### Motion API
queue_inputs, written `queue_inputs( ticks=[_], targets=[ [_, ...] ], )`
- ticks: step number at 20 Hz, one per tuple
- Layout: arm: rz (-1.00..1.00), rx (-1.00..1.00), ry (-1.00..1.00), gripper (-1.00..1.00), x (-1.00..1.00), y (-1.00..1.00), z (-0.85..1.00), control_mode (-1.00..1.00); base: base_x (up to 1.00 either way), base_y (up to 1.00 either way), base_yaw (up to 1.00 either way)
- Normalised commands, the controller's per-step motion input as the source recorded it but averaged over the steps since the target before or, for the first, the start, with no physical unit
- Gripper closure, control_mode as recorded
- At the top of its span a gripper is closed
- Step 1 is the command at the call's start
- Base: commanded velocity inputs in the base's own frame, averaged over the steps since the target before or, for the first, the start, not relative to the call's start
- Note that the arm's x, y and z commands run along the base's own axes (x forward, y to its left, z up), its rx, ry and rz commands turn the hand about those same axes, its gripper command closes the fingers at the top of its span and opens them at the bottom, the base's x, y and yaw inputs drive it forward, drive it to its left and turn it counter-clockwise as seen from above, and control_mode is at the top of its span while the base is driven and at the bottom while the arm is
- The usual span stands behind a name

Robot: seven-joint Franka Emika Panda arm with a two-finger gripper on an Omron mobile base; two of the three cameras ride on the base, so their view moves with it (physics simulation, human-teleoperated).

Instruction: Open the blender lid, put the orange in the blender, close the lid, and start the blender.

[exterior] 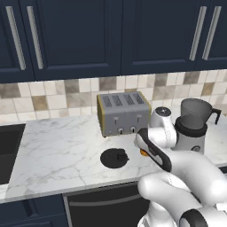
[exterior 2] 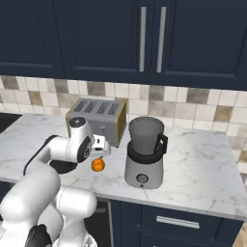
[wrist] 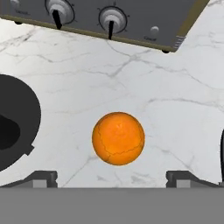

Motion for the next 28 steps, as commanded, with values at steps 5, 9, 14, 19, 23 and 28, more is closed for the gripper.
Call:
queue_inputs(
  ticks=[5, 9, 14, 19, 23, 28],
  targets=[
    [-0.03, 0.00, 0.04, -1.00, 0.22, -0.09, -0.22, -1.00, 0.00, 0.00, 0.00],
    [0.00, 0.00, 0.11, -1.00, 0.16, -0.03, -0.42, -1.00, 0.00, 0.00, 0.00],
    [0.00, 0.00, 0.12, -1.00, 0.07, 0.00, -0.40, -1.00, 0.00, 0.00, 0.00],
    [0.00, 0.00, 0.08, -1.00, 0.08, 0.00, -0.29, -1.00, 0.00, 0.00, 0.00],
    [0.00, 0.00, 0.05, -1.00, 0.14, 0.00, -0.25, -1.00, 0.00, 0.00, 0.00],
    [0.00, 0.00, 0.01, 1.00, 0.08, 0.01, -0.18, -1.00, 0.00, 0.00, 0.00]
  ],
)
